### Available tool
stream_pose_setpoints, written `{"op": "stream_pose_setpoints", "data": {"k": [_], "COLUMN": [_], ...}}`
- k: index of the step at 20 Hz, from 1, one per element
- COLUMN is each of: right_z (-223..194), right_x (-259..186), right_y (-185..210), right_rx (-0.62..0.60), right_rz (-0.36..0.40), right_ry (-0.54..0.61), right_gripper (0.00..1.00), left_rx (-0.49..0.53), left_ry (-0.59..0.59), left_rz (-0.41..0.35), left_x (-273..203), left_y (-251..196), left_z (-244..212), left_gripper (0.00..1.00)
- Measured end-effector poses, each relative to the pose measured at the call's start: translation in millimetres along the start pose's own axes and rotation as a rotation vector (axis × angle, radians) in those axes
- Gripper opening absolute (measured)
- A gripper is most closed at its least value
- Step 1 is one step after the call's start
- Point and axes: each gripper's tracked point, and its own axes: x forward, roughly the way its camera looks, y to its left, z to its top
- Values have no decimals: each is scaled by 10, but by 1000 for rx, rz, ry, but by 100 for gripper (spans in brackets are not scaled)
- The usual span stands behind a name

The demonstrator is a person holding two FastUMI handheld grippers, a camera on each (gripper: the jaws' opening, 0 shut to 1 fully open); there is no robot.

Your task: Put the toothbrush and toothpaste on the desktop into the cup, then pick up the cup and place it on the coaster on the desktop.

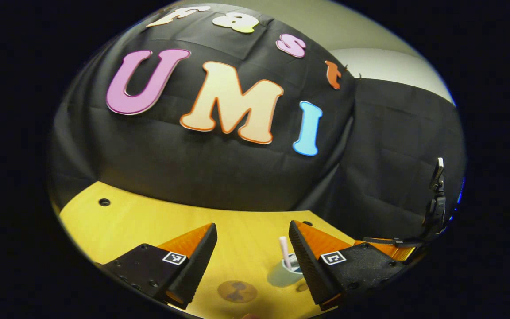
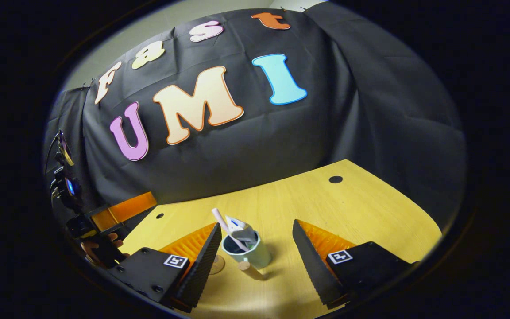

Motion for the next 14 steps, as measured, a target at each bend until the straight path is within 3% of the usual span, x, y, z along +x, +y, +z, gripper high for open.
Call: {"op": "stream_pose_setpoints", "data": {"k": [7,8,9,14], "right_z": [-389,-432,-484,-729], "right_x": [204,221,262,356], "right_y": [253,263,286,273], "right_rx": [-84,-93,-102,-137], "right_rz": [61,59,58,40], "right_ry": [244,279,308,462], "right_gripper": [99,94,98,98], "left_rx": [17,17,15,-14], "left_ry": [25,38,49,91], "left_rz": [217,239,262,379], "left_x": [-615,-701,-784,-1151], "left_y": [598,661,733,1021], "left_z": [228,219,197,99], "left_gripper": [94,94,94,94]}}
